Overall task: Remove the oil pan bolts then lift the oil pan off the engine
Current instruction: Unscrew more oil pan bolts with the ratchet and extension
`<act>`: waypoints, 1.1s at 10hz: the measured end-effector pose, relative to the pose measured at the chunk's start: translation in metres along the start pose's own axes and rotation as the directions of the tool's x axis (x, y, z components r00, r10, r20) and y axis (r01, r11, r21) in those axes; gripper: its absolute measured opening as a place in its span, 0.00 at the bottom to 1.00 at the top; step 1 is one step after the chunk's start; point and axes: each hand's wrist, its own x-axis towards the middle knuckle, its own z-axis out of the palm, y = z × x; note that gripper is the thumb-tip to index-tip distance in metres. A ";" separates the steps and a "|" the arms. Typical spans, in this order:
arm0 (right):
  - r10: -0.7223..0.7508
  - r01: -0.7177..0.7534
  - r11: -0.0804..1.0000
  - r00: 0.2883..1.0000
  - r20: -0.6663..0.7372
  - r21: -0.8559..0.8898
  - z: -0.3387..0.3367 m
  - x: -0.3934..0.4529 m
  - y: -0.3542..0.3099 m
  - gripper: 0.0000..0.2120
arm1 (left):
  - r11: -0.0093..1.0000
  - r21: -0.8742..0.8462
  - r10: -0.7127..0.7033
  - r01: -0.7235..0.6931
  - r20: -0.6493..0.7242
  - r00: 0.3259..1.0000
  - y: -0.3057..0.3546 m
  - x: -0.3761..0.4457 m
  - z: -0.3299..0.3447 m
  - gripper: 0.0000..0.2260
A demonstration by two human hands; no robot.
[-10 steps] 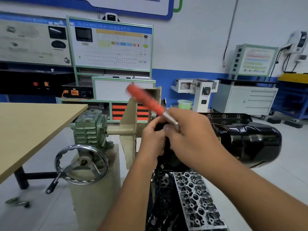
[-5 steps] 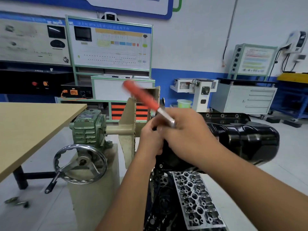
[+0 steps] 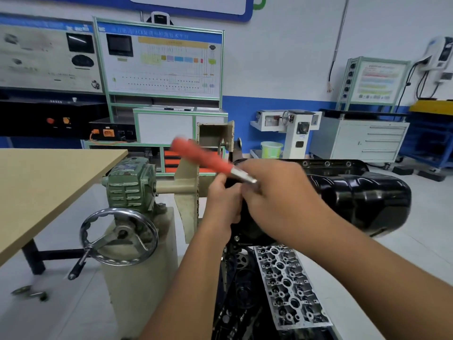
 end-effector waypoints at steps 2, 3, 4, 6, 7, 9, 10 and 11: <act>0.717 -0.261 -0.236 0.604 0.349 0.936 -0.001 0.009 -0.016 0.04 | 0.997 0.074 -0.032 0.035 -0.029 0.999 0.006 -0.008 -0.002 0.21; 0.546 -0.427 0.592 0.836 0.050 0.684 -0.011 0.007 -0.012 0.08 | 0.998 0.062 -0.031 0.032 -0.021 0.999 0.004 -0.006 -0.003 0.25; 0.090 -0.002 0.908 0.977 0.192 -0.419 -0.017 0.005 -0.007 0.11 | 0.998 0.059 -0.031 0.031 0.001 1.000 0.005 -0.006 -0.001 0.27; 0.679 -0.527 0.160 0.673 0.295 0.834 -0.012 0.002 -0.022 0.04 | 0.999 0.045 -0.019 0.019 -0.011 1.000 0.004 -0.006 0.000 0.23; 0.671 -0.405 -0.221 0.597 0.439 0.887 -0.020 0.011 -0.021 0.08 | 0.998 0.059 -0.029 0.030 -0.005 1.000 0.004 -0.007 -0.001 0.25; 0.121 -0.037 0.919 0.974 0.190 -0.392 -0.028 0.012 -0.005 0.05 | 0.996 0.089 -0.015 0.017 -0.021 1.000 0.006 -0.005 -0.001 0.18; 0.152 -0.142 0.979 0.987 0.059 -0.149 -0.019 0.007 -0.008 0.06 | 0.995 0.098 -0.001 0.004 -0.034 0.999 0.008 -0.007 0.000 0.23; 0.648 -0.554 0.489 0.748 0.144 0.674 -0.019 0.016 -0.012 0.15 | 0.994 0.107 0.016 -0.012 -0.043 0.999 0.006 -0.005 -0.002 0.26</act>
